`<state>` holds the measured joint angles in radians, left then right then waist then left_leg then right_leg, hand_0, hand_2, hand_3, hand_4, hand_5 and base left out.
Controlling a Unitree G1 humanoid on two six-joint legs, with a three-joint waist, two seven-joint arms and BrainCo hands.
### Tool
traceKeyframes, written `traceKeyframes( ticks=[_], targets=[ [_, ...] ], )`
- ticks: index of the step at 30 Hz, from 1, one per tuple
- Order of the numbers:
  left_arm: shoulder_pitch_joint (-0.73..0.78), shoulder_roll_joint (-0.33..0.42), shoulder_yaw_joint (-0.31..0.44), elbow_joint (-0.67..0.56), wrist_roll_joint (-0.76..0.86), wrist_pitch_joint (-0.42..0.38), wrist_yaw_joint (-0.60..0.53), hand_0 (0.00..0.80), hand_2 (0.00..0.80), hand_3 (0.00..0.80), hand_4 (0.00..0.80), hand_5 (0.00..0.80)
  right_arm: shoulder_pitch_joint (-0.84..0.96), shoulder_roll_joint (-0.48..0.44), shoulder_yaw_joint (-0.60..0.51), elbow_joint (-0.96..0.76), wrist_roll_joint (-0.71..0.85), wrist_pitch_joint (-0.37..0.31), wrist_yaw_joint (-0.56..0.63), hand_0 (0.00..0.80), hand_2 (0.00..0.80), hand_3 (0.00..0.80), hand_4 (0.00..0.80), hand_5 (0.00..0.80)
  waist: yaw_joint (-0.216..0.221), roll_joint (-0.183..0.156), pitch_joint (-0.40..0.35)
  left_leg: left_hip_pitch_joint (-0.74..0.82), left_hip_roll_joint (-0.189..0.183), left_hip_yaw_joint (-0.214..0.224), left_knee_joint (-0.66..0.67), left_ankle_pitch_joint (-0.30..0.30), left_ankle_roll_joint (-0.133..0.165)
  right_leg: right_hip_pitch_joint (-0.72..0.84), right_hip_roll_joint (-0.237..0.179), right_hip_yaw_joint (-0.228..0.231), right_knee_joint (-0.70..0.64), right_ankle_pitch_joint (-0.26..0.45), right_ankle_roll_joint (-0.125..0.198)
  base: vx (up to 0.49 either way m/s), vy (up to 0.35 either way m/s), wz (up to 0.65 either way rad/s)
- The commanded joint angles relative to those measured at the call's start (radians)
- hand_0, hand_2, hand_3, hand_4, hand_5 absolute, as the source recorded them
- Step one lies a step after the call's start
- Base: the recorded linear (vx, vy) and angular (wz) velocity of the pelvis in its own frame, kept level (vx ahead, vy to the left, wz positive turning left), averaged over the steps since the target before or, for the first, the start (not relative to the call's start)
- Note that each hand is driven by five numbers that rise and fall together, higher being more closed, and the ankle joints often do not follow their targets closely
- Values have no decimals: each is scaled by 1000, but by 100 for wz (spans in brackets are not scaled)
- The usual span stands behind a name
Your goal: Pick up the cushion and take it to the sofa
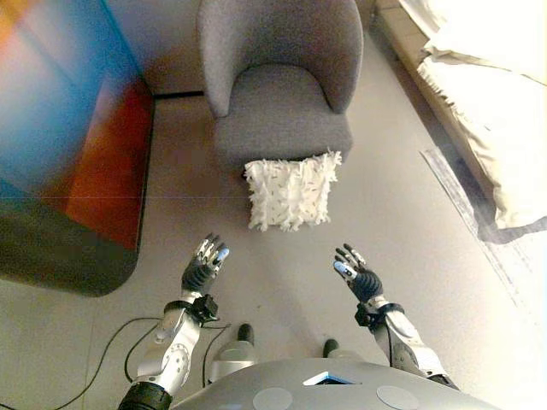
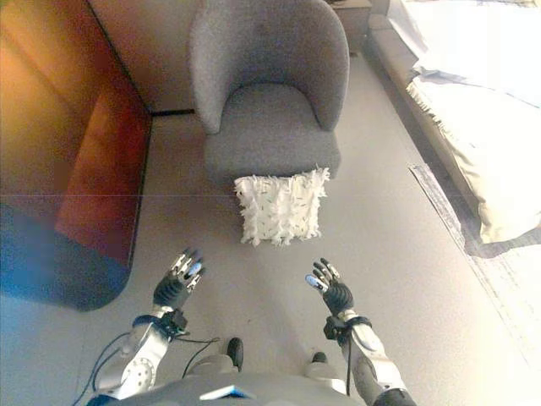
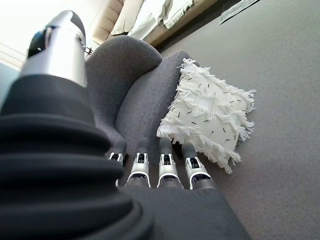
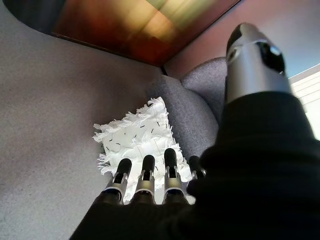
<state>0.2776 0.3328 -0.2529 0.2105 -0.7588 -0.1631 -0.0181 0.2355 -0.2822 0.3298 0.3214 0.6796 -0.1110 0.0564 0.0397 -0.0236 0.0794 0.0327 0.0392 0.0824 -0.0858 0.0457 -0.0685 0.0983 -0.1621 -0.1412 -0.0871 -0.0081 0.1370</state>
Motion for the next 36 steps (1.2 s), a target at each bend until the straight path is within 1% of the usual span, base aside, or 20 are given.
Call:
traceKeyframes(
  ticks=[1, 2, 5, 6, 7, 9, 11, 12, 15, 17, 18, 19, 20, 22, 26, 29, 31, 32, 33, 36],
  targets=[
    [-42, 12, 58, -15, 14, -64, -8, 0, 0, 0, 0, 0, -18, 24, -5, -65, 29, -60, 10, 0, 0, 0, 0, 0, -15, 9, 17, -43, -75, 4, 68, -27, 108, -104, 22, -5, 134, 42, -48, 28, 117, -1],
    [-44, 14, 61, -8, 24, -65, -16, 0, 0, 0, 0, 0, -21, 28, -6, -61, 32, -63, 9, 0, 0, 0, 0, 0, -16, 12, 22, -51, -78, 7, 85, -33, 115, -116, 14, -3, 170, 33, -47, 18, 135, -4],
    [-59, 31, 61, -3, 54, -62, -40, 0, 0, 0, 0, 0, -29, 39, -9, -54, 34, -69, 9, 0, 0, 0, 0, 0, -18, 20, 41, -74, -97, 9, 133, -51, 143, -157, -15, 13, 304, 49, -48, 14, 159, -4],
    [-63, 38, 59, -3, 53, -62, -48, 0, 0, 0, 0, 0, -26, 43, -11, -51, 33, -73, 8, 0, 0, 0, 0, 0, -19, 24, 44, -80, -108, 7, 142, -55, 155, -178, -28, 19, 359, 74, -49, 29, 241, -4],
    [-68, 43, 58, -9, 47, -54, -52, 0, 0, 0, 0, 0, -16, 47, -10, -59, 30, -76, 2, 0, 0, 0, 0, 0, -25, 38, 49, -80, -118, 0, 147, -60, 171, -232, -46, 48, 503, 120, -54, 40, 288, -3],
    [-76, 47, 54, -15, 36, -43, -54, 0, 0, 0, 0, 0, 8, 46, -9, -69, 31, -87, -5, 0, 0, 0, 0, 0, -35, 62, 58, -75, -127, -14, 150, -66, 184, -320, -53, 90, 677, 186, -62, 41, 276, 6],
    [-76, 53, 55, -26, 28, -21, -49, 0, 0, 0, 0, 0, 34, 43, -15, -74, 32, -91, -4, 0, 0, 0, 0, 0, -47, 80, 65, -65, -131, -28, 153, -69, 185, -387, -51, 118, 782, 223, -59, 75, 207, 33],
    [-71, 57, 62, -36, 14, -5, -50, 0, 0, 0, 0, 0, 50, 42, -21, -79, 27, -83, 3, 0, 0, 0, 0, 0, -55, 84, 68, -54, -134, -30, 156, -76, 181, -420, -47, 128, 789, 239, -54, 152, 141, 39],
    [-52, 64, 61, -57, 0, 5, -42, 0, 0, 0, 0, 0, 77, 26, -28, -93, 18, -74, 15, 0, 0, 0, 0, 0, -76, 69, 67, -31, -147, -31, 170, -111, 174, -445, -37, 131, 620, 273, -41, 210, -6, 24],
    [-52, 64, 43, -59, 3, -8, -29, 0, 0, 0, 0, 0, 66, 16, -26, -80, 34, -85, 20, 0, 0, 0, 0, 0, -86, 45, 70, -27, -161, -36, 191, -146, 168, -447, -38, 123, 439, 283, -26, 229, -128, 6],
    [-57, 62, 31, -56, 11, -16, -21, 0, 0, 0, 0, 0, 49, 11, -25, -65, 46, -88, 22, 0, 0, 0, 0, 0, -93, 32, 73, -19, -168, -45, 197, -166, 162, -435, -36, 120, 310, 281, -17, 283, -172, 15],
    [-61, 61, 24, -45, 16, -25, -24, 0, 0, 0, 0, 0, 33, 9, -30, -46, 56, -88, 30, 0, 0, 0, 0, 0, -98, 20, 70, -12, -175, -54, 200, -181, 157, -419, -29, 119, 180, 274, -6, 332, -171, 18],
    [-62, 61, 20, -41, 21, -25, -25, 0, 0, 0, 0, 0, 25, 7, -34, -40, 65, -82, 32, 0, 0, 0, 0, 0, -105, 14, 70, -1, -178, -64, 199, -188, 155, -409, -19, 124, 99, 283, 4, 343, -147, 20],
    [-63, 65, 15, -41, 34, -12, -25, 0, 0, 0, 0, 0, 16, 4, -42, -29, 82, -64, 29, 0, 0, 0, 0, 0, -112, 6, 63, 31, -174, -86, 193, -200, 154, -398, -7, 131, 31, 302, 10, 360, -144, 28],
    [-32, 60, 26, -39, 52, 5, -35, 0, 0, 0, 0, 0, 29, 17, -50, -23, 85, -38, 30, 0, 0, 0, 0, 0, -106, -9, 40, 92, -166, -104, 183, -229, 155, -379, -15, 91, 49, 315, 8, 363, -168, 53],
    [4, 53, 35, -35, 56, -9, -45, 0, 0, 0, 0, 0, 56, 24, -54, -26, 69, -23, 44, 0, 0, 0, 0, 0, -104, -14, 13, 126, -159, -92, 183, -250, 157, -354, -15, 53, 56, 280, 9, 378, -204, 18],
    [19, 47, 44, -35, 47, -13, -41, 0, 0, 0, 0, 0, 59, 21, -48, -18, 59, -24, 48, 0, 0, 0, 0, 0, -106, -13, 1, 133, -142, -81, 207, -240, 144, -349, 2, 51, 88, 261, 3, 338, -222, 9],
    [25, 43, 48, -34, 43, -11, -33, 0, 0, 0, 0, 0, 59, 19, -44, -22, 49, -23, 45, 0, 0, 0, 0, 0, -109, -11, -4, 139, -127, -78, 227, -226, 135, -350, 13, 56, 116, 246, -4, 303, -225, -7],
    [24, 41, 53, -33, 36, -8, -28, 0, 0, 0, 0, 0, 59, 15, -40, -31, 49, -19, 49, 0, 0, 0, 0, 0, -111, -7, -9, 141, -109, -71, 242, -190, 121, -346, 22, 53, 138, 233, -13, 303, -248, -19],
    [11, 42, 60, -36, 14, -13, -24, 0, 0, 0, 0, 0, 47, -20, -28, -55, 58, -16, 67, 0, 0, 0, 0, 0, -119, -5, -18, 106, -44, -48, 400, -24, 60, -291, 70, 64, 155, 175, -71, 294, -275, -17]
  ],
)
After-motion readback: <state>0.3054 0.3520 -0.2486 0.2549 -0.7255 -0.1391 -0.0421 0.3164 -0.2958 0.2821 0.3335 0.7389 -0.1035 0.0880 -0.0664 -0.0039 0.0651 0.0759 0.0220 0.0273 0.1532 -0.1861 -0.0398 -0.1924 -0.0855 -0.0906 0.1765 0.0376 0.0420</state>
